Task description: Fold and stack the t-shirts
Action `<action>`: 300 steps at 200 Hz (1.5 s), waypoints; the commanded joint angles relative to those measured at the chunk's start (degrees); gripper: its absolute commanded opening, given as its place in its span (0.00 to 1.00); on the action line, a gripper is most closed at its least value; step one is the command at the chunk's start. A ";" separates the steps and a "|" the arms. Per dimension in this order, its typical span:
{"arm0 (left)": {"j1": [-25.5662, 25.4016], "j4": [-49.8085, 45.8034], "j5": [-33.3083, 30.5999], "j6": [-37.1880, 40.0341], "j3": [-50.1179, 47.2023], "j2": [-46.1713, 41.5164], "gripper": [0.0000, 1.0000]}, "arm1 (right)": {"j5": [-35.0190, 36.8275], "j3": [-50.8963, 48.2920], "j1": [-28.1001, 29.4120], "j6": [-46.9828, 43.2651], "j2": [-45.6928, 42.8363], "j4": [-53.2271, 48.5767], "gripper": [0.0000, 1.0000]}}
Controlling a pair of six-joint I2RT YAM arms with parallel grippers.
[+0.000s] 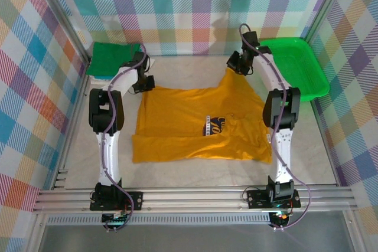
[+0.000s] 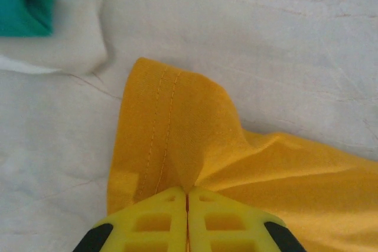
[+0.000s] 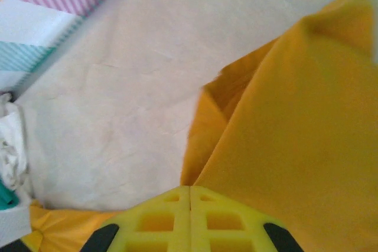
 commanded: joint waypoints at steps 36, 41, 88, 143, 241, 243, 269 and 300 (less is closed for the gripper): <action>1.27 -0.65 -2.01 2.75 -1.14 -5.20 0.09 | -0.38 -18.97 0.46 -1.52 -13.89 12.24 0.00; 1.27 -0.58 -1.90 2.75 -1.31 -5.24 0.09 | -0.26 -20.03 0.40 -1.42 -14.49 12.73 0.00; 1.31 0.61 -2.80 2.95 -5.05 -6.61 0.06 | -0.86 -26.02 0.54 -0.40 -16.47 15.19 0.00; 1.15 6.52 -3.94 2.92 -14.15 -13.90 0.06 | 2.04 -32.60 2.10 -0.56 -24.84 17.31 0.00; 0.18 13.26 -5.34 4.34 -27.40 -19.39 0.45 | 6.80 -50.59 3.36 4.66 -38.83 17.97 0.00; 0.22 13.25 -5.33 4.33 -27.36 -19.36 0.47 | 6.78 -50.72 3.36 4.67 -38.81 18.14 0.00; 0.25 11.89 -3.88 3.83 -24.93 -20.04 0.54 | 6.43 -50.59 3.44 4.39 -37.74 18.73 0.00; 0.59 7.64 -1.02 3.82 -17.37 -18.07 0.63 | 6.71 -50.82 3.59 4.05 -37.59 18.97 0.00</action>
